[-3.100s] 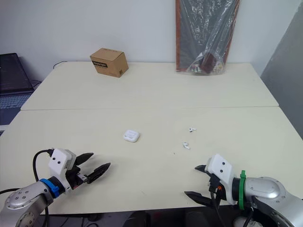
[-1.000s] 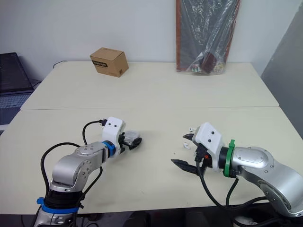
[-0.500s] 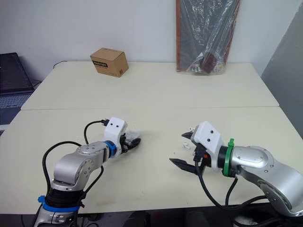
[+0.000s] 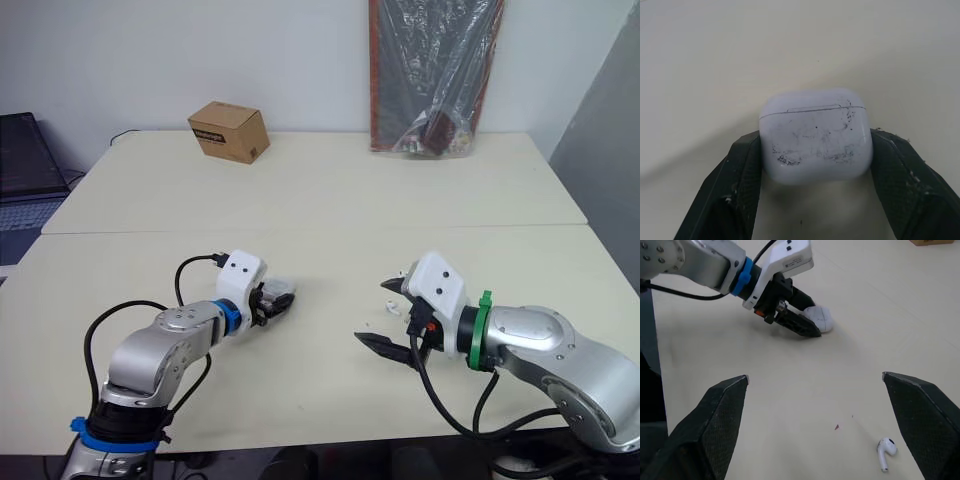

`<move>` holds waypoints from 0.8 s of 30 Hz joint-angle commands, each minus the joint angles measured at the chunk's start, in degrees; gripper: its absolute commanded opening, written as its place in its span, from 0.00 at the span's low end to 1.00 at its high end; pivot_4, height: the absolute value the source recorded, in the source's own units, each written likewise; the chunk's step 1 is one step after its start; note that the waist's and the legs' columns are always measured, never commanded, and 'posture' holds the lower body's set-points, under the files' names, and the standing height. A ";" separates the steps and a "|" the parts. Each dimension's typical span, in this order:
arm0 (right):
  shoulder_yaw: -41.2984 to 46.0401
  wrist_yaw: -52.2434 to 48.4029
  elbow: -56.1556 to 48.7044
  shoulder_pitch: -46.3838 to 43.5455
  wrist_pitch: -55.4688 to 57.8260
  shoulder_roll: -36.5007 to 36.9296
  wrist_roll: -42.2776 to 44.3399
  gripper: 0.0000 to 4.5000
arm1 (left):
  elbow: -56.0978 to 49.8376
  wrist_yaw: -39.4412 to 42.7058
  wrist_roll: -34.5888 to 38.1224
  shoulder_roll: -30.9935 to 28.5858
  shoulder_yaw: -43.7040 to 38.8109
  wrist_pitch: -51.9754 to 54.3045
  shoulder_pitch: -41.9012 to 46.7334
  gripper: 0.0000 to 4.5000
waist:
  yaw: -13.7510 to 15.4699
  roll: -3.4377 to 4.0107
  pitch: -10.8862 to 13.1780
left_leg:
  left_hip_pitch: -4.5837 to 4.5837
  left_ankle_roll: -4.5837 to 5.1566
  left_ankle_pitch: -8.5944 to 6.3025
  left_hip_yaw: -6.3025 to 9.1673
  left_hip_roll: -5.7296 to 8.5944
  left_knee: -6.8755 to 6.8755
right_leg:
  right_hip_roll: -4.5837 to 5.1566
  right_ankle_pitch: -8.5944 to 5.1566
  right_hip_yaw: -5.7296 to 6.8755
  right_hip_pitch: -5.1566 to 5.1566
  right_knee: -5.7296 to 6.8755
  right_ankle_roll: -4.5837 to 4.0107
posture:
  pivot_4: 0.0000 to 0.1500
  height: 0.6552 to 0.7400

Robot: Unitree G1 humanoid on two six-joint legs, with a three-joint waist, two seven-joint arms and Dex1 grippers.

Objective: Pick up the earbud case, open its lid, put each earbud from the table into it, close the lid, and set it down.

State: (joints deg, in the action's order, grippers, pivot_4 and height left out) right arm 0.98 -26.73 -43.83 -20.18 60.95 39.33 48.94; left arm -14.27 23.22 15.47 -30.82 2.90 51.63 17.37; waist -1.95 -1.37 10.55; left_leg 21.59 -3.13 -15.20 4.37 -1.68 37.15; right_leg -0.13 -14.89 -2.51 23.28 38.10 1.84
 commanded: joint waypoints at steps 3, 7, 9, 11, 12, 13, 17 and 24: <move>2.97 8.88 7.00 -7.74 9.45 -6.98 7.85 1.00 | 2.99 14.34 0.94 -4.38 -1.60 -20.65 0.23 0.62 | 0.24 0.02 0.01 | 0.04 0.01 0.00 0.02 0.00 0.00 | -0.01 0.04 0.04 0.03 -0.01 -0.11 | 1.00 1.00; 7.26 18.49 15.62 -13.82 17.65 -15.67 16.39 1.00 | 5.48 21.53 1.33 -4.80 -1.92 -32.34 1.65 0.62 | 0.42 0.02 0.01 | 0.24 0.00 0.00 0.01 0.02 -0.01 | 0.04 0.16 0.04 0.16 -0.07 -0.32 | 1.00 1.00; 9.84 25.39 21.41 -16.84 20.72 -20.47 22.20 1.00 | 6.99 25.08 1.00 -4.54 -1.60 -38.65 2.50 0.62 | 0.40 0.03 0.02 | 0.30 0.00 0.00 0.01 0.03 -0.03 | 0.05 0.16 0.04 0.22 -0.06 -0.32 | 1.00 1.00; 11.40 30.91 25.40 -18.79 22.14 -23.04 27.26 1.00 | 8.46 27.71 0.66 -4.25 -1.10 -43.22 3.25 0.62 | 0.38 0.04 0.02 | 0.31 0.00 0.00 -0.01 0.03 -0.07 | 0.05 0.17 0.04 0.24 -0.06 -0.33 | 1.00 1.00; 11.67 34.04 27.31 -19.56 22.01 -23.86 30.41 1.00 | 9.35 29.03 0.40 -4.16 -0.79 -45.48 3.70 0.62 | 0.37 0.05 0.03 | 0.31 0.01 0.00 -0.01 0.03 -0.09 | 0.05 0.17 0.04 0.26 -0.06 -0.33 | 1.00 1.00; 11.64 36.70 28.92 -20.19 21.61 -24.22 33.24 1.00 | 10.26 30.31 0.18 -3.96 -0.50 -47.93 4.18 0.62 | 0.36 0.05 0.03 | 0.32 0.01 0.00 0.00 0.03 -0.11 | 0.05 0.17 0.06 0.27 -0.04 -0.33 | 1.00 1.00; 8.83 45.62 32.93 -21.41 18.43 -22.73 44.11 1.00 | 13.30 33.80 0.52 -2.64 -0.41 -55.04 6.51 0.62 | 0.32 0.08 0.05 | 0.35 0.02 0.00 -0.01 0.02 -0.12 | 0.05 0.17 0.05 0.31 -0.04 -0.33 | 1.00 1.00; 0.35 55.81 34.48 -21.66 9.40 -17.25 59.83 1.00 | 14.57 36.22 0.82 -0.61 0.01 -60.14 9.42 0.62 | 0.05 0.09 0.06 | 0.37 0.04 -0.01 -0.02 0.01 -0.11 | 0.02 0.16 0.04 0.32 -0.03 -0.33 | 1.00 1.00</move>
State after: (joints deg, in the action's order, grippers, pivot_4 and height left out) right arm 2.31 27.62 -8.43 -40.30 73.19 21.45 104.44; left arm 0.88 58.96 15.53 -31.63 3.05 -6.94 25.67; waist -1.90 -1.28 10.61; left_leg 21.96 -3.09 -15.21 4.35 -1.67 37.03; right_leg -0.11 -14.73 -2.47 23.60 38.07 1.51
